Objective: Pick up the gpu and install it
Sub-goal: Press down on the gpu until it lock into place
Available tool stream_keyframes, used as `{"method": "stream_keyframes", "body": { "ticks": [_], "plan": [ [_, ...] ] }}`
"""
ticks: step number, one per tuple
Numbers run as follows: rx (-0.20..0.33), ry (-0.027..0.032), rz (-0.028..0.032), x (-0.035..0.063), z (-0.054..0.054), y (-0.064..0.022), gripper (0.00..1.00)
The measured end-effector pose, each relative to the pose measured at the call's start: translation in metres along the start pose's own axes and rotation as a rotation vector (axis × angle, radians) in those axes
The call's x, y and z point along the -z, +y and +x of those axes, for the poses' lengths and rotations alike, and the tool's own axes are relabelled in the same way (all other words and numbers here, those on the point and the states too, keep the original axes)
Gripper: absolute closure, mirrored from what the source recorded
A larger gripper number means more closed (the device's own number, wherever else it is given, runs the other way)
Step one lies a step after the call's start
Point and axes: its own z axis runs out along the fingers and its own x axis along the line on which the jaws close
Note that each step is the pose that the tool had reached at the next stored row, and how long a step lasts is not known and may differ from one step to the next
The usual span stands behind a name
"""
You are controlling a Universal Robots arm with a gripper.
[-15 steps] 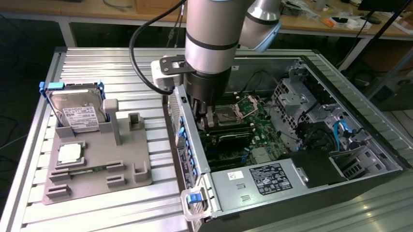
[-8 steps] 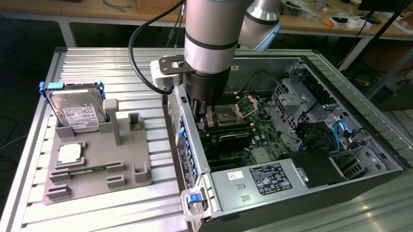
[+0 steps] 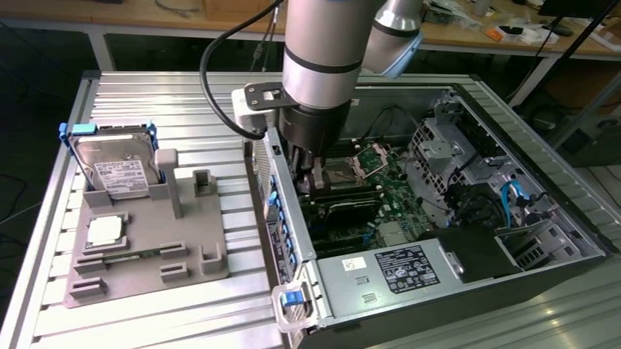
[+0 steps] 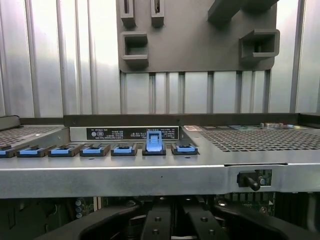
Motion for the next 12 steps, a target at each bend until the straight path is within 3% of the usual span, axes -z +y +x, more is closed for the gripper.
{"method": "stream_keyframes", "body": {
  "ticks": [2, 7, 9, 10, 12],
  "plan": [
    [0.000, 0.0000, -0.0034, -0.0003, -0.001, -0.0037, 0.89],
    [0.001, 0.0001, -0.0041, -0.0003, -0.007, -0.0038, 0.89],
    [0.005, -0.0007, -0.0039, -0.0004, -0.012, 0.0067, 0.89],
    [0.005, -0.0059, -0.0038, -0.0004, -0.008, 0.0068, 0.89],
    [0.005, -0.0089, -0.0038, -0.0003, -0.004, 0.0068, 0.89]
  ]
}}
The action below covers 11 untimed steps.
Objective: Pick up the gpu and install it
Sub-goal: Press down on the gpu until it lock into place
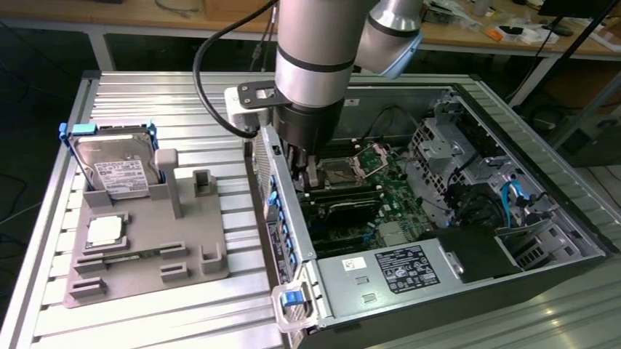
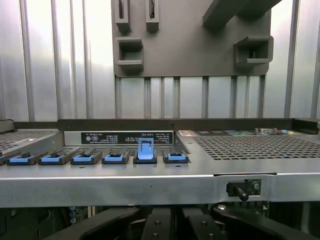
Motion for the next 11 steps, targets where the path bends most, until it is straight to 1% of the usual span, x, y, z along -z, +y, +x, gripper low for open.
{"method": "stream_keyframes", "body": {
  "ticks": [2, 3, 4, 5, 6, 9, 11],
  "plan": [
    [0.000, -0.0021, -0.0003, 0.0000, 0.003, 0.0000, 0.89],
    [0.000, -0.0065, -0.0006, 0.0000, 0.006, 0.0000, 0.89],
    [-0.001, -0.0041, -0.0251, 0.0000, 0.006, -0.0077, 0.89],
    [0.000, 0.0189, -0.0376, 0.0048, 0.004, -0.0116, 0.89],
    [0.001, 0.0566, -0.0629, 0.0067, 0.003, -0.0230, 0.89],
    [0.001, 0.0628, -0.0716, 0.0071, 0.003, -0.0259, 0.89],
    [0.001, 0.0650, -0.0814, 0.0082, 0.003, -0.0276, 0.89]
  ]
}}
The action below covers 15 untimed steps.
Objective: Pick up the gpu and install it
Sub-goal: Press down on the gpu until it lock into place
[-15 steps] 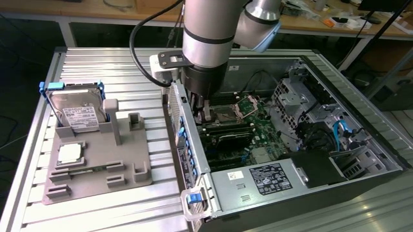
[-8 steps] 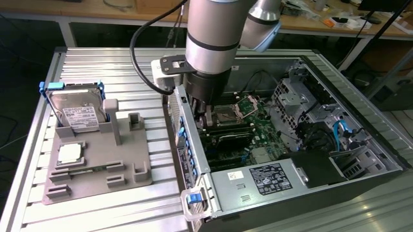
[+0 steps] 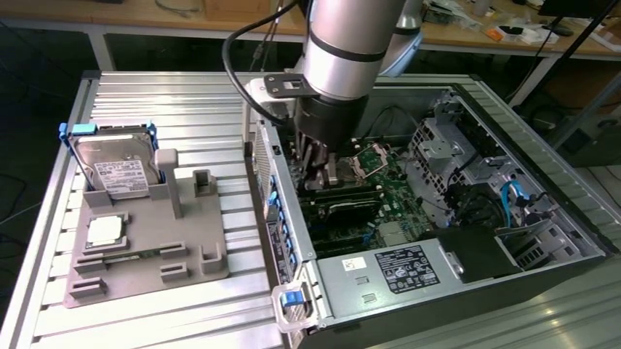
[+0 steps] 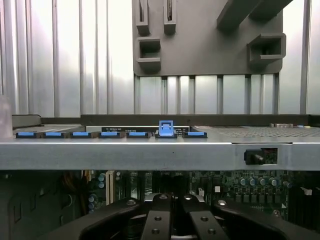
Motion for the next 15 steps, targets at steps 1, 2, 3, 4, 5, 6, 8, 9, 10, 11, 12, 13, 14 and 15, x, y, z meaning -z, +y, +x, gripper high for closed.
{"method": "stream_keyframes", "body": {
  "ticks": [1, 2, 3, 4, 5, 6, 8, 9, 10, 11, 12, 13, 14, 15],
  "plan": [
    [0.000, 0.0002, -0.0074, 0.0006, 0.000, -0.0019, 0.89],
    [0.001, 0.0002, -0.0158, 0.0011, 0.000, -0.0037, 0.89],
    [0.001, 0.0001, -0.0250, 0.0013, 0.000, -0.0056, 0.89],
    [0.002, 0.0000, -0.0341, 0.0014, 0.000, -0.0074, 0.89],
    [0.002, -0.0001, -0.0452, 0.0015, 0.000, -0.0095, 0.89],
    [0.003, 0.0000, -0.0568, 0.0016, 0.000, -0.0117, 0.89],
    [0.004, -0.0002, -0.0824, 0.0018, 0.000, -0.0169, 0.89],
    [0.004, -0.0001, -0.0925, 0.0019, 0.000, -0.0191, 0.89],
    [0.005, -0.0003, -0.1023, 0.0019, 0.000, -0.0217, 0.89],
    [0.005, -0.0004, -0.1125, 0.0019, 0.000, -0.0242, 0.89],
    [0.005, -0.0005, -0.1213, 0.0019, 0.000, -0.0264, 0.89],
    [0.006, -0.0010, -0.1306, 0.0019, 0.000, -0.0288, 0.89],
    [0.006, -0.0022, -0.1403, 0.0018, 0.000, -0.0311, 0.89],
    [0.007, -0.0042, -0.1483, 0.0016, 0.000, -0.0325, 0.89]
  ]
}}
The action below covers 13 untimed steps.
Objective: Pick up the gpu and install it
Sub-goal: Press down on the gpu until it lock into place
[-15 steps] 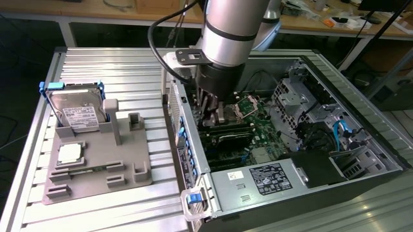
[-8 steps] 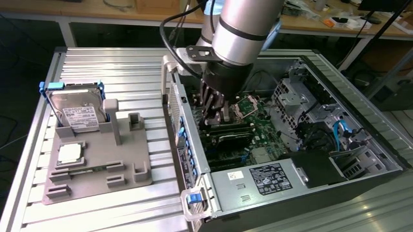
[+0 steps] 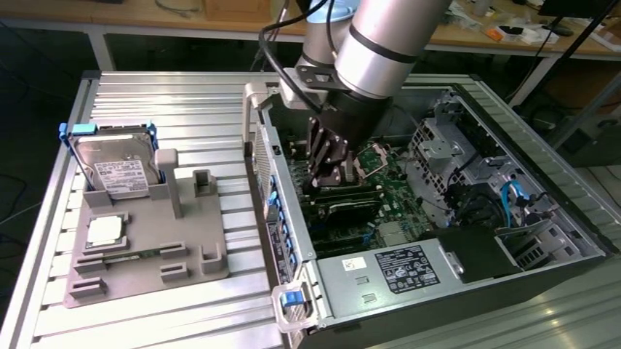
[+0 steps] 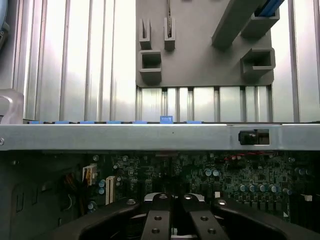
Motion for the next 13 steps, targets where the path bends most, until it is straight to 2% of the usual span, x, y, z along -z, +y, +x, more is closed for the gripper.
{"method": "stream_keyframes", "body": {
  "ticks": [2, 6, 8, 10, 11, 13],
  "plan": [
    [0.002, -0.0079, -0.0109, -0.0003, 0.0003, -0.0008, 0.89],
    [0.005, -0.0241, -0.0115, -0.0019, 0.0002, 0.0025, 0.89],
    [0.006, -0.0269, -0.0114, -0.0024, 0.0002, 0.0047, 0.89],
    [0.006, -0.0270, -0.0124, -0.0024, 0.0002, 0.0047, 0.89],
    [0.006, -0.0270, -0.0146, -0.0024, 0.0002, 0.0046, 0.89],
    [0.006, -0.0271, -0.0244, -0.0023, 0.0003, 0.0037, 0.89]
  ]
}}
